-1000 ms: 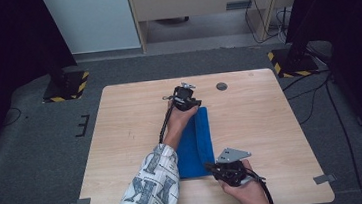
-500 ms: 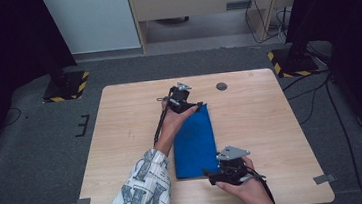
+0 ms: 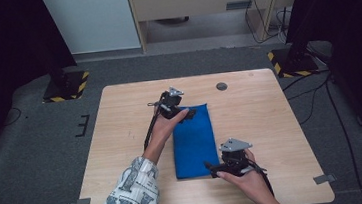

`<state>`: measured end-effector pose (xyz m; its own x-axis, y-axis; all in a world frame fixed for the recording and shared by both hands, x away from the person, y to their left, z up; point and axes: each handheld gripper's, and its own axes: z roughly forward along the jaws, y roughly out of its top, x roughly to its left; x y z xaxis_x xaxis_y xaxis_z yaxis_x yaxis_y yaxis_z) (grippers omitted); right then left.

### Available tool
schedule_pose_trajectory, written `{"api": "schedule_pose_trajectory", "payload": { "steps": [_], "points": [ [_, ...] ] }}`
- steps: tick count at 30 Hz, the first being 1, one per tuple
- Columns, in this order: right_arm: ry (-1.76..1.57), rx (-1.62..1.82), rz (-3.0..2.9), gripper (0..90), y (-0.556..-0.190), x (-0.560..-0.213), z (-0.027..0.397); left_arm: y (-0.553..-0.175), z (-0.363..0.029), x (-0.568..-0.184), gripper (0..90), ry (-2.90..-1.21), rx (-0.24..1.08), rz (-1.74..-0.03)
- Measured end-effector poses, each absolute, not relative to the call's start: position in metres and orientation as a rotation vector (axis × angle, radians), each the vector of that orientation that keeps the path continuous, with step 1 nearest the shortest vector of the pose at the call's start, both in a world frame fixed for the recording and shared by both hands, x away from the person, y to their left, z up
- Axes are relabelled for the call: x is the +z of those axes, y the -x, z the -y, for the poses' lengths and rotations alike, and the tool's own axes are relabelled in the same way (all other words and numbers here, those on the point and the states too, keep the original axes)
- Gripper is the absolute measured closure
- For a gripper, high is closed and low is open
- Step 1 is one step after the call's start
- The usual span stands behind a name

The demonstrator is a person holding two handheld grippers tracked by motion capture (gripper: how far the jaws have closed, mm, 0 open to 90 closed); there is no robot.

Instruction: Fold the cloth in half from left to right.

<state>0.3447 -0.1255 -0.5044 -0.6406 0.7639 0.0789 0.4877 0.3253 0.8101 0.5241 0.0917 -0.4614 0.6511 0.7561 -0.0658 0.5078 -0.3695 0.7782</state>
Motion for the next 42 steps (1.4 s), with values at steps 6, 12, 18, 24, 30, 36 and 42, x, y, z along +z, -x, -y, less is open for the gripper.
{"api": "schedule_pose_trajectory", "payload": {
  "steps": [6, 12, 18, 24, 30, 36, 42],
  "points": [
    [-1.116, 1.217, -2.281, 8.4, -0.365, -0.503, 0.125, -0.518, -0.106, -0.463, 10.0, -2.05, 0.387, -0.988],
    [-1.112, 1.21, -2.287, 8.9, -0.386, -0.501, 0.125, -0.513, -0.122, -0.462, 9.1, -2.045, 0.404, -1.017],
    [-1.113, 1.198, -2.284, 10.0, -0.401, -0.499, 0.124, -0.507, -0.135, -0.461, 8.9, -2.042, 0.415, -1.042],
    [-1.109, 1.171, -2.274, 13.7, -0.418, -0.49, 0.12, -0.506, -0.144, -0.458, 8.5, -2.017, 0.416, -1.047],
    [-1.119, 1.159, -2.255, 18.2, -0.437, -0.483, 0.121, -0.506, -0.149, -0.458, 9.0, -2.009, 0.442, -1.045],
    [-1.126, 1.131, -2.23, 23.2, -0.458, -0.479, 0.123, -0.507, -0.149, -0.459, 9.0, -1.988, 0.435, -1.045],
    [-1.127, 1.108, -2.23, 26.7, -0.482, -0.475, 0.124, -0.509, -0.148, -0.461, 9.0, -1.987, 0.426, -1.048]
  ]
}}
